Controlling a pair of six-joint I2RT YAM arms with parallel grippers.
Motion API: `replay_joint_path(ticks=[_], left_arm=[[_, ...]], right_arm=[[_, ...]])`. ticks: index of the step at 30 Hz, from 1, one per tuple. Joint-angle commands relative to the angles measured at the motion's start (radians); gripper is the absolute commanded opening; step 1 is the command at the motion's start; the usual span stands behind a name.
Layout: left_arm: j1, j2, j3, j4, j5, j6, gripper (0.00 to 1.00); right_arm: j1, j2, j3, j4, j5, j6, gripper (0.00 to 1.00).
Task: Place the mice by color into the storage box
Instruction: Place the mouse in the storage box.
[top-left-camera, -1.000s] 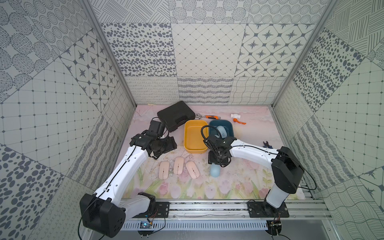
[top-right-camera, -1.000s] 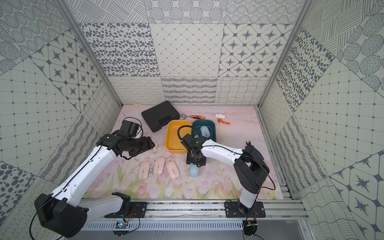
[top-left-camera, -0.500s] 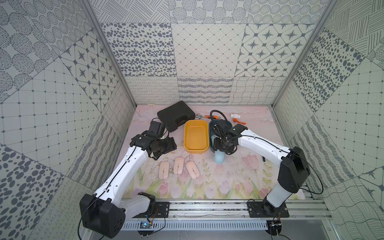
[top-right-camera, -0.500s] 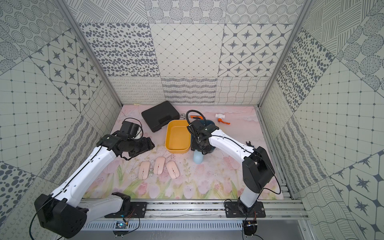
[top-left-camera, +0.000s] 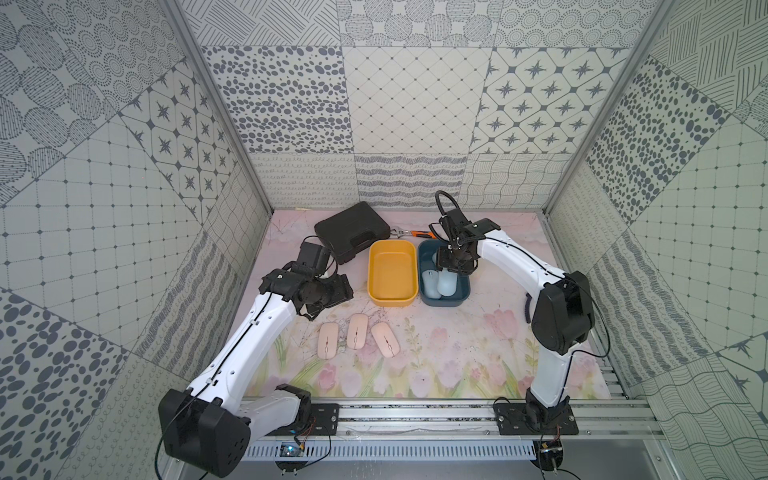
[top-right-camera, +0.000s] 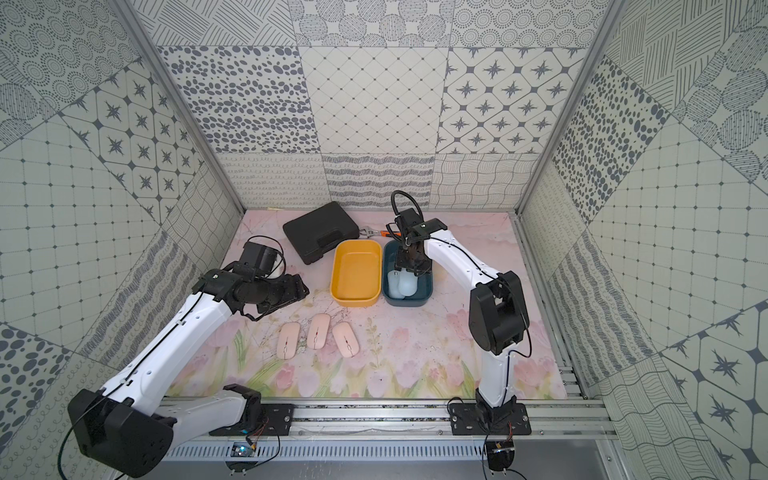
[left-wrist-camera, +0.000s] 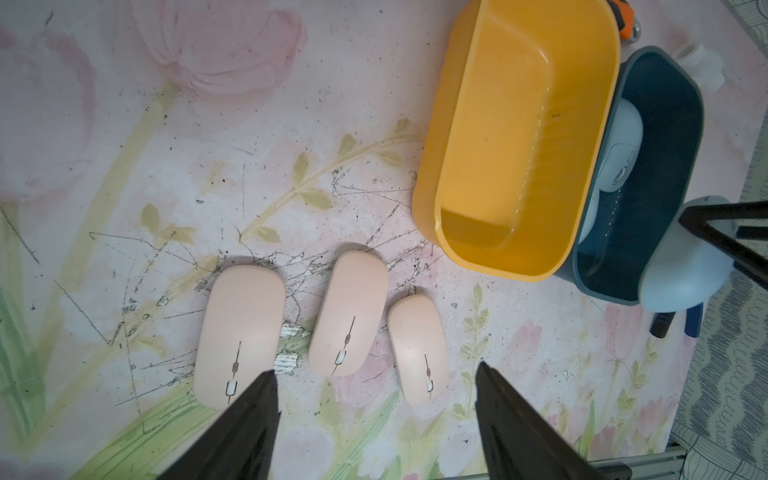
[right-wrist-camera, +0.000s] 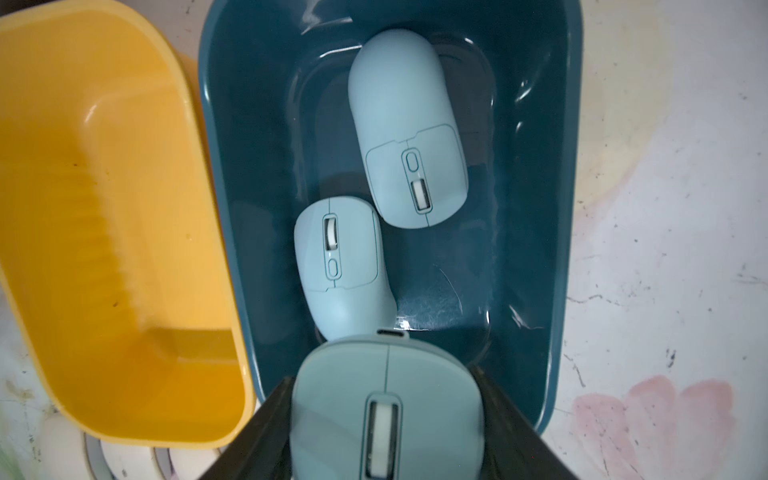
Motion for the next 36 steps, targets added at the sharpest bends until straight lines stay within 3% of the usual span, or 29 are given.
replay_joint_path(ticks=[1, 9, 19, 23, 28, 31, 36], left_arm=[[0.001, 0.022, 0.023, -0.005, -0.025, -0.008, 0.78], [0.003, 0.042, 0.043, -0.012, -0.036, -0.008, 0.78], [-0.001, 0.059, 0.059, -0.018, -0.039, -0.005, 0.78], [0.002, 0.064, 0.065, -0.020, -0.040, 0.000, 0.78], [0.002, 0.059, 0.080, -0.027, -0.037, 0.000, 0.78], [0.002, 0.046, 0.083, -0.034, -0.036, -0.002, 0.78], [0.002, 0.021, 0.081, -0.051, -0.044, -0.005, 0.78]], right_arm=[[-0.027, 0.053, 0.066, -0.009, -0.022, -0.056, 0.46], [-0.050, 0.202, 0.135, -0.008, -0.053, -0.097, 0.47], [-0.063, 0.250, 0.128, 0.030, -0.057, -0.104, 0.51], [-0.064, 0.198, 0.092, 0.071, -0.092, -0.102, 0.63], [-0.063, 0.099, 0.057, 0.095, -0.124, -0.102, 0.64], [-0.063, 0.033, 0.007, 0.131, -0.126, -0.097, 0.71], [-0.075, 0.061, -0.011, 0.136, -0.135, -0.112, 0.67]])
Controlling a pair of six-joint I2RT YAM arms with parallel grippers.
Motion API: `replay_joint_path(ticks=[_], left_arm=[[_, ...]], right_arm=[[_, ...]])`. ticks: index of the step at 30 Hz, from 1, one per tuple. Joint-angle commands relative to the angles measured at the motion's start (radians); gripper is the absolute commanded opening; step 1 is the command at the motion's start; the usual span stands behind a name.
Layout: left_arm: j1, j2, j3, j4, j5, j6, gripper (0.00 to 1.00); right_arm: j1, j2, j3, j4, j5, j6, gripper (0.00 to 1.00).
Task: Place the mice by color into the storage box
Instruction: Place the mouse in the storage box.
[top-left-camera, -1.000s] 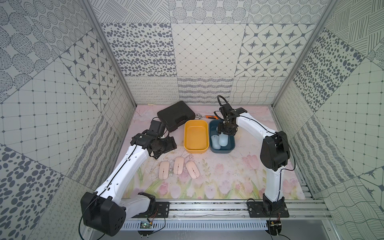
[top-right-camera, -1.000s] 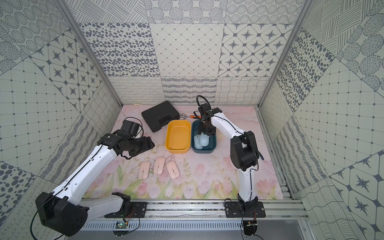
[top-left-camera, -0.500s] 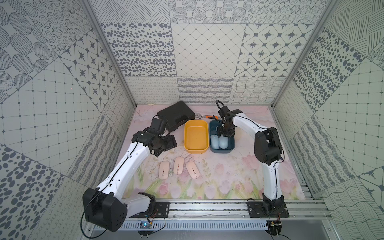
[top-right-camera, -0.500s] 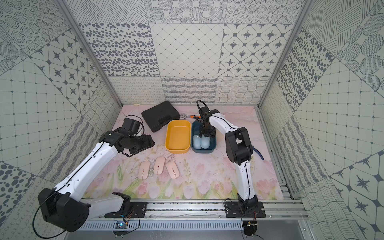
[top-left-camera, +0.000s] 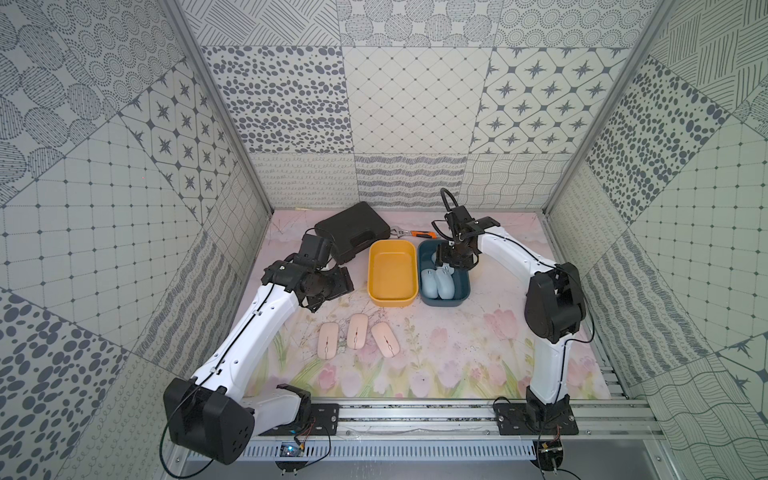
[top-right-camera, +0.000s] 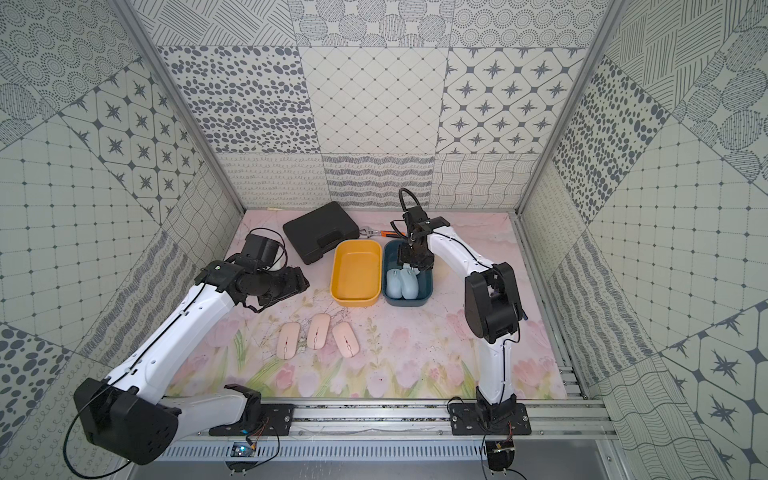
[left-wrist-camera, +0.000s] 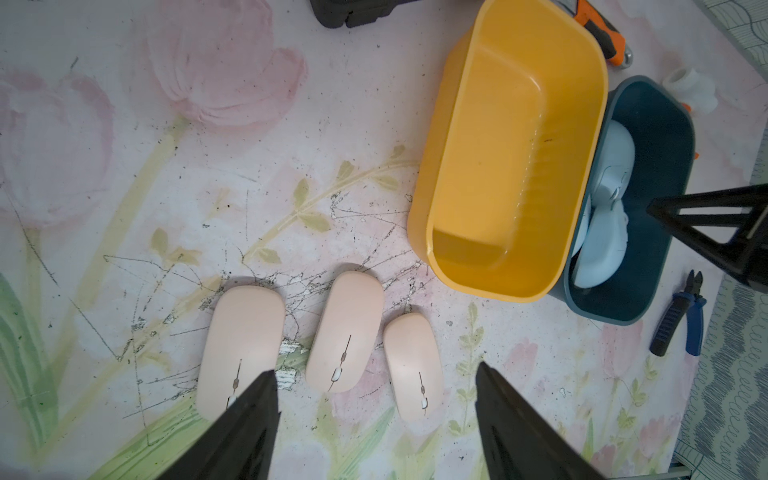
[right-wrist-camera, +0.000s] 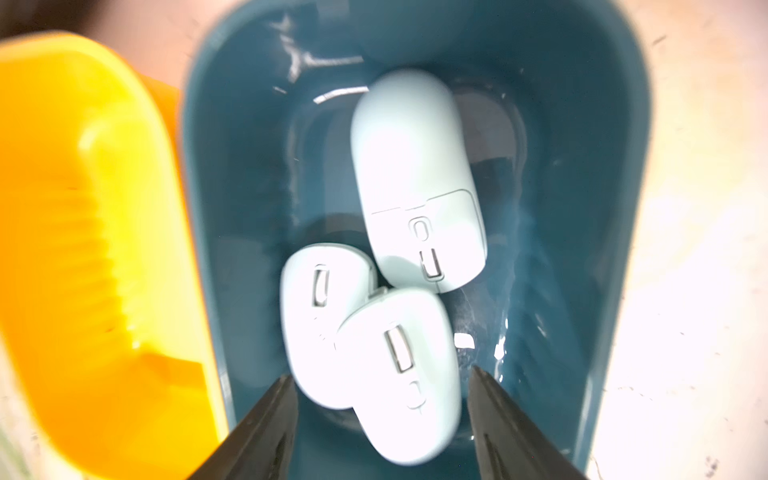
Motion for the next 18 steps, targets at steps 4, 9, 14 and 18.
replay_joint_path(ticks=[4, 9, 14, 18], left_arm=[[0.002, -0.033, 0.015, -0.055, -0.029, -0.004, 0.78], [0.001, -0.044, 0.003, -0.055, -0.031, -0.009, 0.78], [0.002, -0.042, -0.002, -0.056, -0.029, -0.015, 0.78], [0.002, -0.056, 0.001, -0.059, -0.018, -0.022, 0.78]], right_arm=[[-0.007, 0.048, -0.022, 0.044, -0.058, -0.002, 0.70], [0.004, -0.031, -0.059, 0.070, -0.077, 0.006, 0.71], [0.083, -0.197, -0.198, 0.141, -0.121, 0.007, 0.79], [0.132, -0.342, -0.373, 0.291, -0.262, 0.124, 0.83]])
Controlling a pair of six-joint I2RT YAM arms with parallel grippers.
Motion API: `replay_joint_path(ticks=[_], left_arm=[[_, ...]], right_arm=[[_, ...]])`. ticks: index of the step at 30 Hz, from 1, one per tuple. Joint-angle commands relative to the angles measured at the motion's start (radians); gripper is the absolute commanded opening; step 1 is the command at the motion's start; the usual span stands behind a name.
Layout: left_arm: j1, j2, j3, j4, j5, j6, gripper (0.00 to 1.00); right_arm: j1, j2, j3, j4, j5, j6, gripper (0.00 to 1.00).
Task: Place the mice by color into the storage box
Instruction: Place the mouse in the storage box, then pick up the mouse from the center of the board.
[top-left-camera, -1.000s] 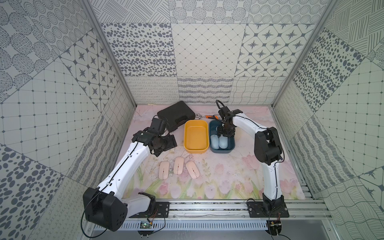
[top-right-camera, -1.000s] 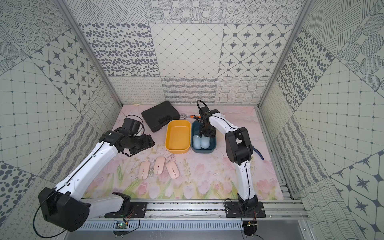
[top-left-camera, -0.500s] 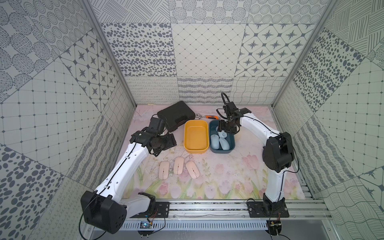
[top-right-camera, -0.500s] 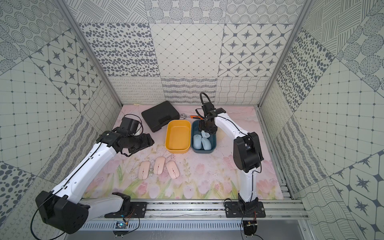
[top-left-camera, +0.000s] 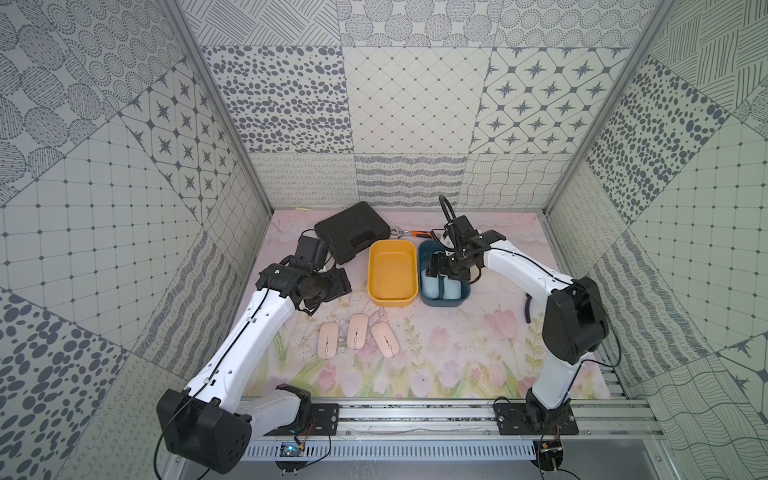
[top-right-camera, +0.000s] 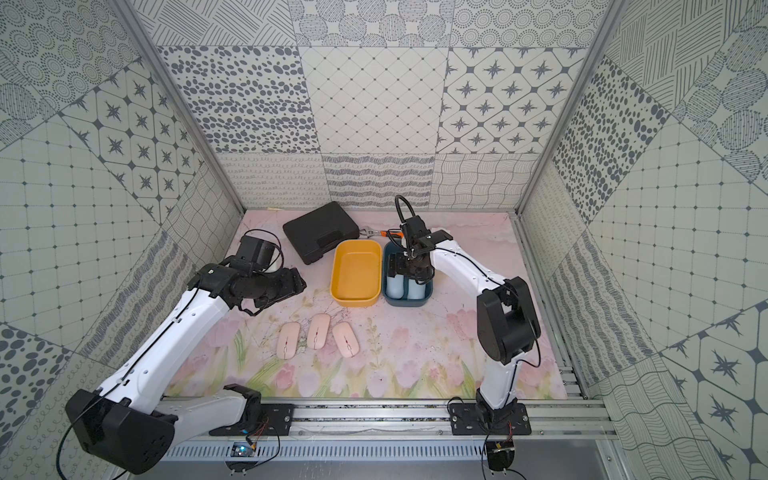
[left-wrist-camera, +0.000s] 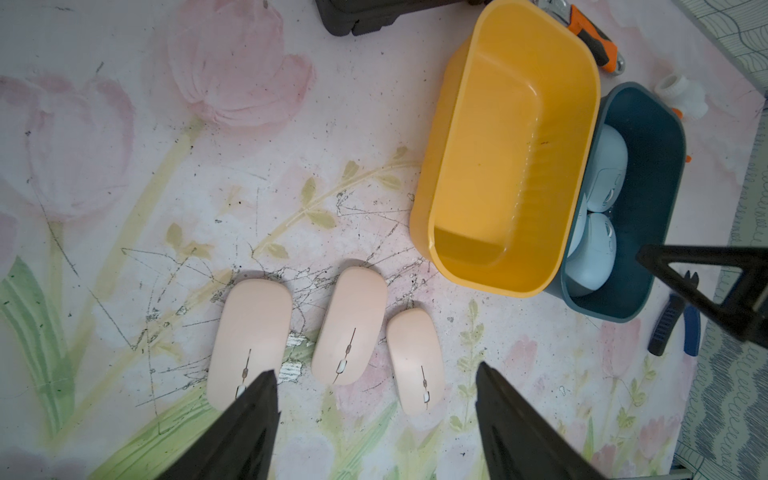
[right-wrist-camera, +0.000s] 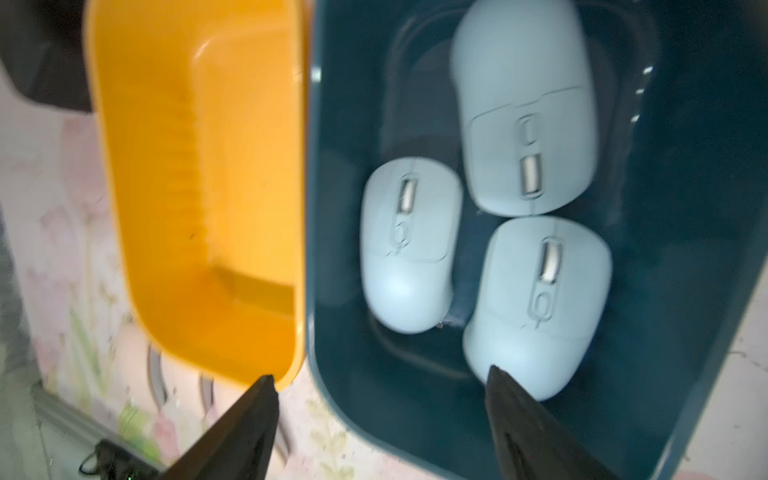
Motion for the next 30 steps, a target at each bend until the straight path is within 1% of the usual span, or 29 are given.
replay_joint_path(ticks=[1, 3, 4, 5, 6, 7, 8, 9, 10, 11, 14, 16, 18, 21, 24, 30], left_arm=[[0.002, -0.025, 0.000, -0.037, 0.002, -0.018, 0.78], [0.002, -0.035, -0.004, -0.040, 0.018, -0.020, 0.78], [0.002, -0.041, -0.008, -0.039, 0.022, -0.022, 0.78], [0.002, -0.046, -0.013, -0.042, 0.024, -0.023, 0.78], [0.001, -0.052, -0.016, -0.047, 0.023, -0.025, 0.78], [0.003, -0.054, -0.019, -0.049, 0.024, -0.025, 0.78], [0.001, -0.056, -0.020, -0.055, 0.025, -0.023, 0.78], [0.001, -0.060, -0.019, -0.061, 0.026, -0.022, 0.78], [0.002, -0.064, -0.018, -0.066, 0.024, -0.021, 0.78], [0.002, -0.071, -0.017, -0.073, 0.021, -0.020, 0.78], [0.002, -0.095, -0.016, -0.095, 0.000, -0.015, 0.78], [0.002, -0.107, -0.012, -0.115, -0.021, -0.013, 0.78], [0.002, -0.122, -0.011, -0.131, -0.036, -0.011, 0.78], [0.002, -0.144, -0.012, -0.149, -0.045, -0.012, 0.79], [0.005, -0.160, -0.002, -0.169, -0.057, -0.011, 0.80], [0.025, -0.156, 0.025, -0.186, -0.061, -0.003, 0.81]], right_arm=[[0.050, -0.105, -0.099, 0.153, -0.133, 0.095, 0.78], [0.110, -0.139, -0.118, 0.139, -0.108, 0.103, 0.76], [0.147, -0.162, -0.130, 0.138, -0.071, 0.094, 0.75], [0.187, -0.191, -0.156, 0.150, 0.004, 0.094, 0.72], [0.219, -0.218, -0.189, 0.179, 0.054, 0.105, 0.68], [0.231, -0.237, -0.222, 0.206, 0.066, 0.122, 0.66], [0.235, -0.248, -0.258, 0.241, 0.038, 0.150, 0.67], [0.244, -0.250, -0.282, 0.258, 0.013, 0.167, 0.70], [0.259, -0.244, -0.286, 0.246, 0.023, 0.170, 0.77], [0.293, -0.234, -0.281, 0.225, 0.051, 0.151, 0.78], [0.418, -0.174, -0.218, 0.111, 0.215, 0.129, 0.81], [0.467, -0.120, -0.181, 0.072, 0.260, 0.142, 0.90], [0.508, -0.076, -0.165, 0.089, 0.281, 0.141, 0.96], [0.545, -0.009, -0.125, 0.092, 0.315, 0.128, 0.96], [0.555, 0.051, -0.089, 0.069, 0.330, 0.098, 0.95], [0.585, 0.105, -0.070, 0.071, 0.332, 0.036, 0.95]])
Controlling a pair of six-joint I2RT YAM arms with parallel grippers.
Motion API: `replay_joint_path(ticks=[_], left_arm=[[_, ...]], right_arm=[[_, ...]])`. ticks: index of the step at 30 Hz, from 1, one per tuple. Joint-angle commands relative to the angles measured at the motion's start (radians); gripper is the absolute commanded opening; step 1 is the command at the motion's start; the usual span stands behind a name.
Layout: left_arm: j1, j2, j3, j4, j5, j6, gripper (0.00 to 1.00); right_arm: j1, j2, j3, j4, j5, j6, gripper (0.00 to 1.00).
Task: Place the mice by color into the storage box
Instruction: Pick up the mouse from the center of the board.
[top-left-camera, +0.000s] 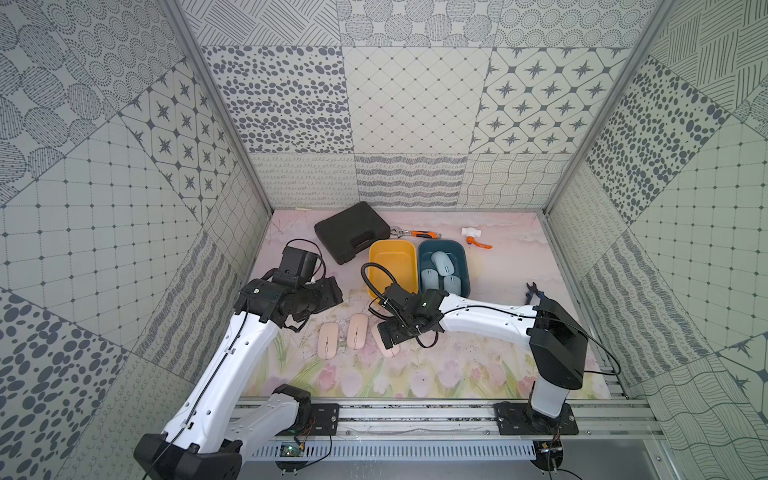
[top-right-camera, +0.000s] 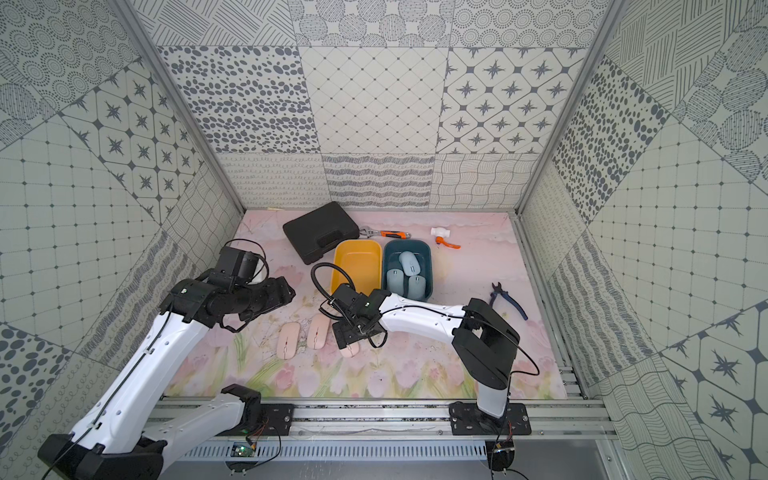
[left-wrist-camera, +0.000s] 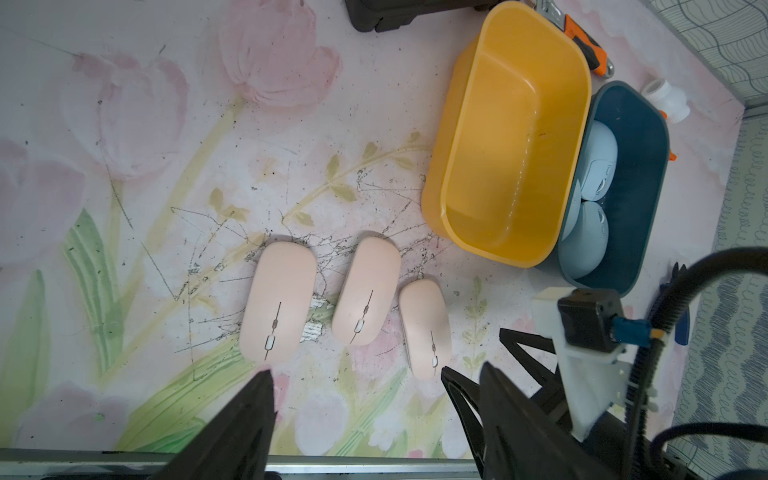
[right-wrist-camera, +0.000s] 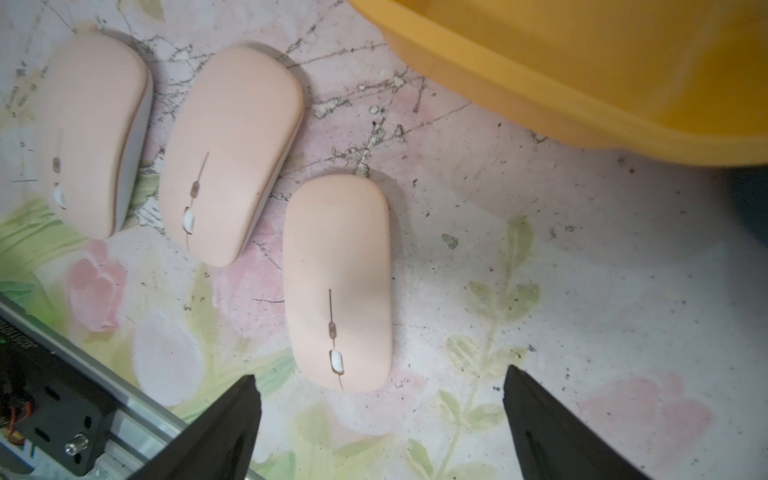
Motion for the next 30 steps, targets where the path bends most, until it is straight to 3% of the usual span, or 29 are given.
replay_joint_path(ticks=[1, 12, 30], left_arm=[[0.019, -0.002, 0.025, -0.055, -0.025, 0.011, 0.81], [0.147, -0.001, 0.039, -0.067, 0.032, 0.024, 0.81], [0.177, 0.007, 0.046, -0.069, 0.048, 0.037, 0.81]], right_arm=[[0.026, 0.019, 0.035, -0.005, 0.039, -0.047, 0.95], [0.050, 0.084, 0.056, 0.025, 0.029, -0.067, 0.93], [0.066, 0.193, 0.116, -0.021, 0.102, -0.095, 0.88]])
